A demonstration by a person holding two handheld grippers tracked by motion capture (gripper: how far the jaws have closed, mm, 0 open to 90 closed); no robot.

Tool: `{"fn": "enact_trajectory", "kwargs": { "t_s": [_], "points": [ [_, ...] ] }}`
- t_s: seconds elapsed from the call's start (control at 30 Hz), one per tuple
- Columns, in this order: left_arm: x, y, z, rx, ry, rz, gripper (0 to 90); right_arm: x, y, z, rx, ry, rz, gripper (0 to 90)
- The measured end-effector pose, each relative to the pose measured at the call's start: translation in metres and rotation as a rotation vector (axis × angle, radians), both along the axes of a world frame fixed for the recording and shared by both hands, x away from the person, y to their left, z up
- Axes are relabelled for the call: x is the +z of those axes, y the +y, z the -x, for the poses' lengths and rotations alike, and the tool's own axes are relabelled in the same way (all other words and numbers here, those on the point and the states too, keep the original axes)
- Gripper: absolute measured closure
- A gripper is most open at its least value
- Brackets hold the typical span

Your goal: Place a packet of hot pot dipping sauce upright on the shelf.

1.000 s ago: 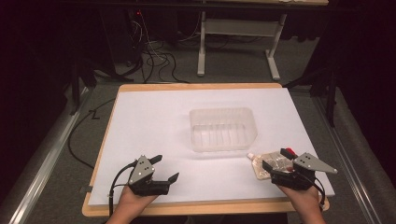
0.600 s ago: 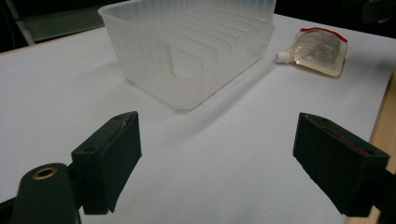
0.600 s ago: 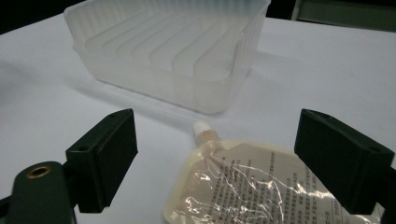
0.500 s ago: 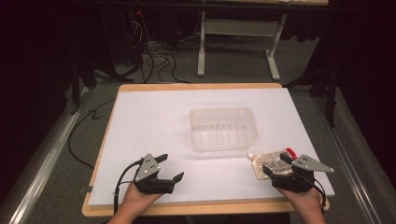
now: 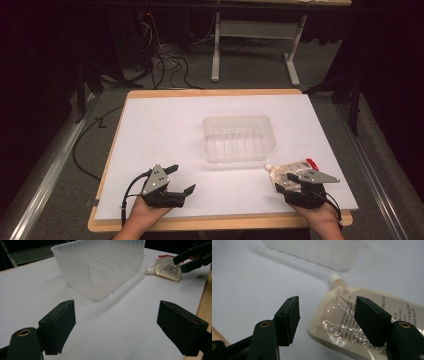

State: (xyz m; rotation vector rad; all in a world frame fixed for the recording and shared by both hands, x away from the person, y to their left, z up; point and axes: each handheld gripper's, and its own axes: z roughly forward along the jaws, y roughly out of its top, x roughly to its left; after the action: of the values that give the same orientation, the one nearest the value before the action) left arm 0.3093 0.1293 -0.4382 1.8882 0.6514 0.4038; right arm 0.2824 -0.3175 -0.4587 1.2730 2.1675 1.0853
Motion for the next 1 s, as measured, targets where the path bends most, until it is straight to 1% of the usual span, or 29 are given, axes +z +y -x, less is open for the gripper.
{"fn": "enact_trajectory", "kwargs": {
  "t_s": [0.03, 0.07, 0.13, 0.17, 0.2, 0.23, 0.27, 0.4, 0.43, 0.47, 0.5, 0.53, 0.63, 0.67, 0.7, 0.77, 0.83, 0.87, 0.9, 1.0],
  "points": [
    [0.000, 0.000, 0.000, -0.001, -0.001, 0.000, 15.8, -0.001, 0.000, -0.001, -0.001, 0.010, 0.005, 37.8],
    [0.000, 0.000, 0.000, -0.001, -0.001, 0.000, 15.8, -0.001, 0.000, -0.001, -0.001, 0.010, 0.005, 37.8],
    [0.000, 0.001, 0.000, 0.002, 0.001, 0.003, 15.8, -0.005, 0.001, -0.002, 0.000, 0.040, 0.011, 39.3],
    [0.000, 0.001, 0.000, 0.002, 0.001, 0.003, 15.8, -0.006, 0.002, -0.002, 0.005, 0.049, 0.016, 39.8],
    [0.000, 0.001, 0.000, 0.002, 0.001, 0.003, 15.8, -0.006, 0.002, -0.002, 0.005, 0.049, 0.016, 39.8],
    [0.000, 0.001, -0.001, 0.001, 0.000, 0.004, 15.8, -0.008, 0.002, -0.003, 0.010, 0.059, 0.027, 39.9],
    [0.000, 0.001, -0.001, 0.000, 0.000, 0.004, 15.9, -0.011, 0.004, -0.004, 0.018, 0.084, 0.032, 41.2],
    [0.000, 0.000, -0.001, 0.001, 0.002, -0.002, 15.9, -0.015, 0.006, -0.006, 0.023, 0.097, 0.062, 42.5],
    [0.000, 0.000, -0.001, 0.002, 0.004, 0.001, 15.9, -0.015, 0.006, -0.006, 0.023, 0.097, 0.062, 42.5],
    [0.000, 0.000, 0.000, 0.001, 0.004, 0.001, 15.9, -0.015, 0.007, -0.006, 0.028, 0.092, 0.078, 42.5],
    [0.000, -0.001, 0.000, 0.002, 0.002, 0.002, 15.9, -0.017, 0.009, -0.005, 0.040, 0.076, 0.116, 43.1],
    [0.000, -0.001, 0.000, 0.001, 0.003, 0.001, 15.9, -0.018, 0.010, -0.004, 0.046, 0.068, 0.127, 43.8],
    [0.000, -0.001, 0.000, 0.001, 0.003, -0.002, 15.9, -0.018, 0.010, -0.004, 0.041, 0.069, 0.128, 45.4],
    [-0.001, -0.002, -0.001, 0.001, 0.004, 0.000, 15.9, -0.018, 0.011, -0.004, 0.041, 0.070, 0.132, 47.4],
    [-0.001, -0.002, -0.001, 0.001, 0.005, 0.000, 15.9, -0.017, 0.011, -0.004, 0.041, 0.067, 0.138, 52.1],
    [-0.001, -0.002, -0.001, 0.000, 0.007, -0.004, 15.9, -0.017, 0.010, -0.004, 0.044, 0.068, 0.143, 53.8],
    [-0.002, -0.002, -0.001, 0.000, 0.009, -0.002, 15.9, -0.017, 0.009, -0.005, 0.045, 0.063, 0.143, 57.5],
    [-0.002, -0.002, -0.001, 0.000, 0.009, -0.003, 15.9, -0.017, 0.009, -0.005, 0.045, 0.063, 0.143, 57.5],
    [-0.002, -0.002, -0.001, 0.000, 0.008, -0.003, 15.9, -0.017, 0.009, -0.006, 0.047, 0.060, 0.151, 60.8],
    [-0.001, -0.001, -0.001, 0.002, 0.007, 0.003, 15.9, -0.017, 0.009, -0.006, 0.042, 0.054, 0.154, 64.5]
  ]
}}
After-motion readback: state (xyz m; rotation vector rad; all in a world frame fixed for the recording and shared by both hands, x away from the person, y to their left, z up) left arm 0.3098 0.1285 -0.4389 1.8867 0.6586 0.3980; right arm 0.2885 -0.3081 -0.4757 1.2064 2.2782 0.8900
